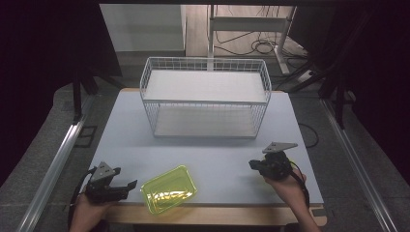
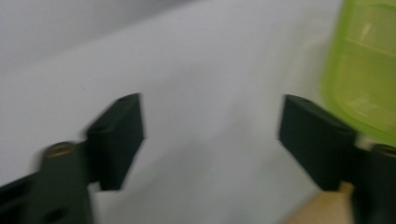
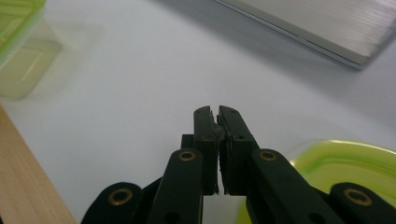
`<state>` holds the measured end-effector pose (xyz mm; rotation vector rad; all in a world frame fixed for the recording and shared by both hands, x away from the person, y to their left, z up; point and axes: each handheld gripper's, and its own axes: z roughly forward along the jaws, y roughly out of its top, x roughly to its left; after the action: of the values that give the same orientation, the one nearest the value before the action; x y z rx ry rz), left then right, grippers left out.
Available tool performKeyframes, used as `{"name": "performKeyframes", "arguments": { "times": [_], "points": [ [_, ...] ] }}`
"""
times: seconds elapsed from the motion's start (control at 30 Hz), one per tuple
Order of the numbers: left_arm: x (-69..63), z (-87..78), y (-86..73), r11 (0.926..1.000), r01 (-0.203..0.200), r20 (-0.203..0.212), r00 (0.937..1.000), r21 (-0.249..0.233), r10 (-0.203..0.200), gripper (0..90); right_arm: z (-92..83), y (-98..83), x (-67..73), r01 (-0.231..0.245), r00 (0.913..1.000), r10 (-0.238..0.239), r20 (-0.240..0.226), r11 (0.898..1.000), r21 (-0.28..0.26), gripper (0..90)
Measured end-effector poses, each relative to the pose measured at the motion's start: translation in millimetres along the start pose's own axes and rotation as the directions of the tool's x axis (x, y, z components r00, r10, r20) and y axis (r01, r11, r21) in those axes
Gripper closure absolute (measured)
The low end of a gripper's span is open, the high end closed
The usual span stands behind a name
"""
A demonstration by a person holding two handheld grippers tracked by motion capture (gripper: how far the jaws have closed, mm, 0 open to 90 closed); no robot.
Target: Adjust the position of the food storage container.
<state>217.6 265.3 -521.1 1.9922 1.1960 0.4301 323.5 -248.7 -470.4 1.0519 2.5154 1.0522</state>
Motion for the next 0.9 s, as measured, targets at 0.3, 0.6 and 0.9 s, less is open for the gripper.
{"name": "performKeyframes", "arguments": {
  "times": [0.3, 0.6, 0.9],
  "points": [
    [-26.2, -12.0, -1.3, 0.9962, -0.042, 0.058, 0.9976, 0.077, 0.038, 84.7, 6.9, 2.9, 26.8, 0.048, 0.9978, -0.049, -0.046, 0.999, -0.016, 89.1],
    [-46.1, 4.3, -3.2, 0.9716, -0.090, 0.164, 0.9849, 0.219, 0.054, 89.9, 16.5, 0.5, 46.0, 0.058, 0.9931, -0.058, -0.102, 0.998, -0.001, 89.4],
    [-56.4, 24.5, 11.8, 0.9694, -0.121, 0.233, 0.9699, 0.213, 0.070, 88.3, 29.2, -0.6, 65.3, 0.081, 0.9847, -0.075, -0.157, 0.996, 0.034, 89.4]
  ]
}}
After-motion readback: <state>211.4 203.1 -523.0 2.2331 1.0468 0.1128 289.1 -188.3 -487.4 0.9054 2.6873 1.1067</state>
